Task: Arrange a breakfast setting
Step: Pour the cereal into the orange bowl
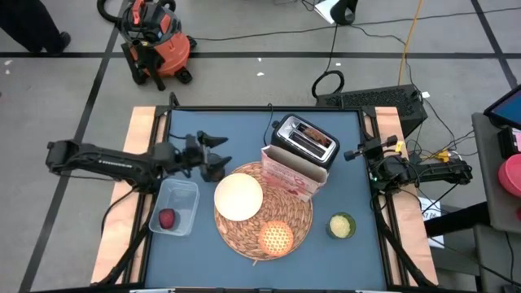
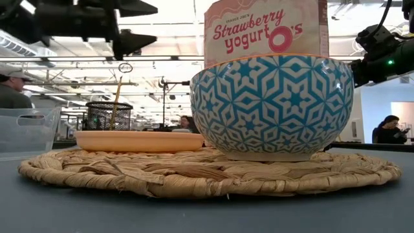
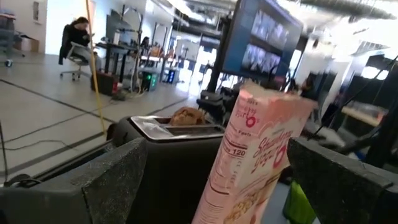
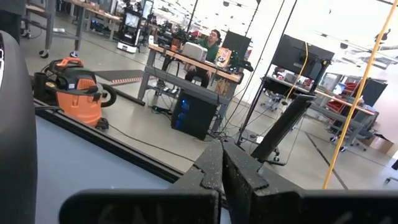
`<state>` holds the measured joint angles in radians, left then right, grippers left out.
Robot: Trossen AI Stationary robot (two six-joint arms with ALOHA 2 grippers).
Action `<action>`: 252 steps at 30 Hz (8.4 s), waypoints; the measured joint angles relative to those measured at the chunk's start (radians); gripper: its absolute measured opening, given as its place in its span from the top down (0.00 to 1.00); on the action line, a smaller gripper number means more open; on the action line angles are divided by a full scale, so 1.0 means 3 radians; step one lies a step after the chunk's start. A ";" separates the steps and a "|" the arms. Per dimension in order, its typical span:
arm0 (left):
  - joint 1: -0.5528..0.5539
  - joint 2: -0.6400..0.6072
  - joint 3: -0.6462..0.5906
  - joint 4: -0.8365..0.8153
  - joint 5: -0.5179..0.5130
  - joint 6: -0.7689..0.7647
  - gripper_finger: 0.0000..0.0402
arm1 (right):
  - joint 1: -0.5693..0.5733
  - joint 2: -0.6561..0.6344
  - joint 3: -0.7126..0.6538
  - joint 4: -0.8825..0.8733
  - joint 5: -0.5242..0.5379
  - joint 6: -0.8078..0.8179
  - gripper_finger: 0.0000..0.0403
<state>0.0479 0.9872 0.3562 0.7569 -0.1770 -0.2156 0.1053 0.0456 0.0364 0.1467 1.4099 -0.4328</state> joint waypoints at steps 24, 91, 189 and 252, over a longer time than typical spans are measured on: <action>0.0070 0.1013 0.0384 -0.0011 0.0359 0.0370 0.02 | 0.0001 -0.0001 0.0001 0.0015 -0.1909 0.1153 1.00; 0.0175 0.2368 0.1425 0.0045 0.1172 0.0895 0.19 | -0.0001 -0.0001 0.0001 -0.0001 -0.1912 0.1130 1.00; 0.0407 0.1293 0.1421 -0.0016 0.1165 0.0689 0.99 | 0.0001 -0.0001 0.0000 0.0518 -0.2366 0.2257 0.40; 0.0407 0.1296 0.1421 -0.0017 0.1168 0.0691 0.99 | -0.0236 0.2372 0.1340 0.0918 -0.3453 0.1593 0.19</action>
<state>0.1699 1.3762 0.7826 0.7517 0.1733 -0.0083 0.0345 0.7572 0.4385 0.4220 0.3740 0.0450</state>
